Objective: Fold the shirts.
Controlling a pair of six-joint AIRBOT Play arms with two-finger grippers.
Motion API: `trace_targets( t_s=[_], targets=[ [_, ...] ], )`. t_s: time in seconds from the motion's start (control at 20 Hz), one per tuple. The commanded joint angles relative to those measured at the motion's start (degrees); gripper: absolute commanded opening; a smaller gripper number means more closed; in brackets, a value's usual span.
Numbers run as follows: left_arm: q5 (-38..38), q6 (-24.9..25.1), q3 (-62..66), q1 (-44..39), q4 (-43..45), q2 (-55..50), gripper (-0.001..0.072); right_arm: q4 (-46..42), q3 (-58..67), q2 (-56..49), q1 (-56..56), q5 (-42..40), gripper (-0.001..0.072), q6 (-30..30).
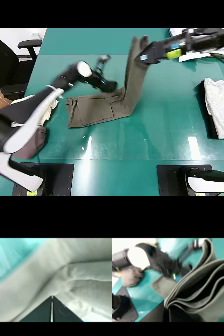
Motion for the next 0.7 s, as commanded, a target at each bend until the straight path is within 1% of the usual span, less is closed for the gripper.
trace_targets(
  t_s=[0.0,0.15,0.2,0.25,0.3,0.35,0.4,0.5,0.65],
  targets=[
    [-4.15,0.28,0.07,9.62,8.07,11.43,0.0025,2.32,2.95,-4.98,9.31,-4.44,0.0015,0.09],
    [-4.76,0.26,0.07,18.01,12.85,21.2,0.0025,2.62,5.88,-12.48,20.13,-11.39,0.0016,0.04],
    [-4.76,0.26,0.07,20.37,13.4,23.74,0.0025,2.62,7.02,-15.06,23.21,-13.64,0.0031,0.02],
    [-4.79,0.24,0.07,22.27,13.38,25.59,0.0025,2.58,8.41,-17.59,25.88,-15.74,0.0179,0.0],
    [-4.94,0.24,0.07,23.8,13.35,27.12,0.0026,2.54,10.1,-20.11,28.13,-16.68,0.0451,0.0],
    [-5.27,0.24,0.09,24.79,13.35,28.28,0.0025,2.14,11.93,-22.1,29.35,-15.8,0.0564,0.0],
    [-5.95,0.26,0.07,25.44,13.33,28.89,0.0025,1.64,13.31,-23.45,29.64,-14.21,0.0559,0.02],
    [-7.54,0.5,0.07,25.49,13.27,29.22,0.0025,-1.66,11.96,-23.08,27.67,-10.78,0.0554,0.28],
    [-9.7,1.68,0.07,25.38,11.72,29.2,0.0025,-9.07,2.69,-18.34,21.18,-7.52,0.0554,2.23]
  ],
)
